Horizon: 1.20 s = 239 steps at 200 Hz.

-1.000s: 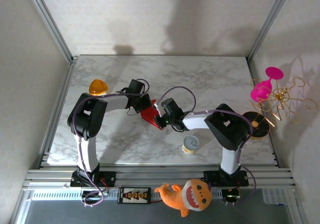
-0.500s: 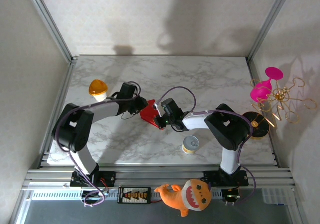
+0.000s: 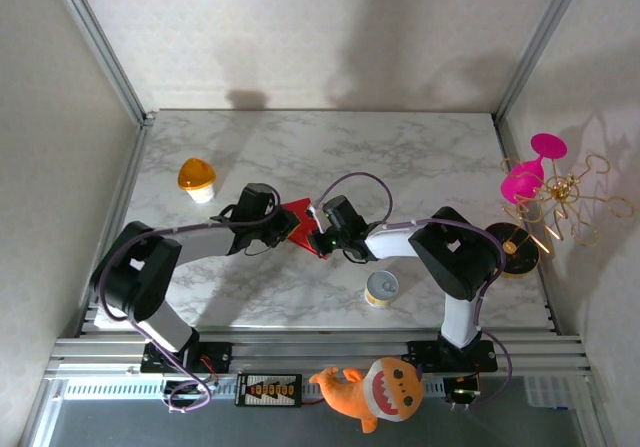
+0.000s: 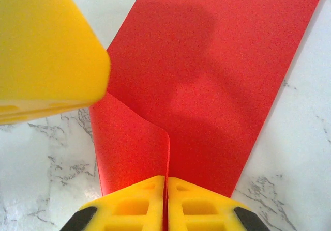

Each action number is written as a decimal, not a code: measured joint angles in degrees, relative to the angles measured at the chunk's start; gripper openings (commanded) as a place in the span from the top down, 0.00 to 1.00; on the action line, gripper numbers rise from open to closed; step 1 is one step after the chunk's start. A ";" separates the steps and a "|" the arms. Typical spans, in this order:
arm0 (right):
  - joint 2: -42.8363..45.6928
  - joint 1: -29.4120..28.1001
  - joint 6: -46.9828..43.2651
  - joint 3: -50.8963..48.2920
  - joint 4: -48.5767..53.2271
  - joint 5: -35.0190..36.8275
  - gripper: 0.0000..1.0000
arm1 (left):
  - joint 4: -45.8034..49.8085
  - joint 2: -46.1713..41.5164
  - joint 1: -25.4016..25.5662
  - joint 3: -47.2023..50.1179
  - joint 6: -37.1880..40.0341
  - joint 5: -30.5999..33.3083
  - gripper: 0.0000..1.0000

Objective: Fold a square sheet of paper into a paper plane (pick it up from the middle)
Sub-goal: Third fold the triangle at the center of the table.

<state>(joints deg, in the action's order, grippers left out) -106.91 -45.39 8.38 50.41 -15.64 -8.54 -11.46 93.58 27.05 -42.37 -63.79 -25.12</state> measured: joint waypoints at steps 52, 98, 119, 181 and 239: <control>-0.20 0.00 0.00 0.28 0.04 0.00 0.90 | -1.79 3.58 1.33 0.00 -1.42 -0.87 0.88; -0.24 0.00 0.00 0.31 0.04 0.00 0.89 | -2.12 4.76 1.38 0.00 -1.40 -1.03 0.89; -0.26 0.00 0.00 0.37 0.09 0.00 0.90 | -2.10 5.53 1.38 0.02 -1.38 -1.03 0.89; -0.50 0.02 0.00 0.61 0.09 0.00 0.89 | -2.05 5.90 1.38 0.02 -0.83 -1.01 0.89; -0.50 0.02 0.00 0.61 0.09 -0.02 0.89 | -1.99 6.45 1.38 0.09 -0.28 -0.96 0.91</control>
<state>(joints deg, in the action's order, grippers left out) -107.42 -45.36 8.38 51.03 -15.55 -8.56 -13.45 100.03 28.42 -42.28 -64.07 -26.09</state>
